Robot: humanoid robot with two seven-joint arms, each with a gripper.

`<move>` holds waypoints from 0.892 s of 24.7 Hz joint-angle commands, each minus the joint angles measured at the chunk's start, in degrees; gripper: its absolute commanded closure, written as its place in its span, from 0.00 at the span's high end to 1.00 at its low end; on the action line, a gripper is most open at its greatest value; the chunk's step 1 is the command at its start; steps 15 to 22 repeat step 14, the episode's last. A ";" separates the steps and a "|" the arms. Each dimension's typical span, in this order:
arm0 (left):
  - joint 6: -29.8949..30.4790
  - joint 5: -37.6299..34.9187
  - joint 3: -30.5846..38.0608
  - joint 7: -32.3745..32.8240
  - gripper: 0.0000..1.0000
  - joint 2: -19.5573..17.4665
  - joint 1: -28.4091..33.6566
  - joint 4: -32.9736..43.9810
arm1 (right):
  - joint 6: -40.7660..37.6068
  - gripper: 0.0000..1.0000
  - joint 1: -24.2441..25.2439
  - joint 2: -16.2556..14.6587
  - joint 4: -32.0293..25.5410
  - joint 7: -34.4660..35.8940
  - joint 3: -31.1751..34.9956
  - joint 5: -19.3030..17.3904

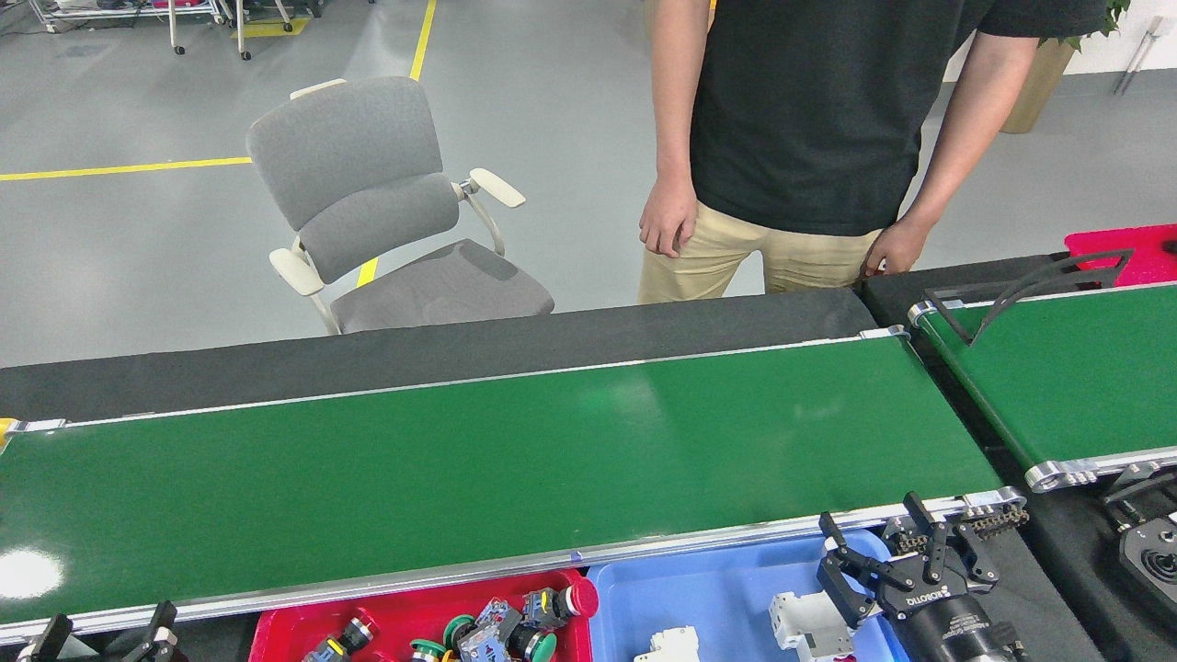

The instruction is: Pick switch part from conveyor to tray

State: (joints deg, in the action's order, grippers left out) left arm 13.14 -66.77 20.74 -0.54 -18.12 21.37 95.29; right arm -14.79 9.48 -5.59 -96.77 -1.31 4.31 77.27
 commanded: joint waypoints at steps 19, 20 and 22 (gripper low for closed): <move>-1.80 0.94 -7.39 -0.51 1.00 -3.06 -6.07 0.34 | 0.11 0.99 3.53 0.05 -3.68 0.35 4.13 -0.10; -1.80 0.94 -7.39 -0.51 1.00 -3.06 -6.07 0.34 | 0.11 0.99 3.53 0.05 -3.68 0.35 4.13 -0.10; -1.80 0.94 -7.39 -0.51 1.00 -3.06 -6.07 0.34 | 0.11 0.99 3.53 0.05 -3.68 0.35 4.13 -0.10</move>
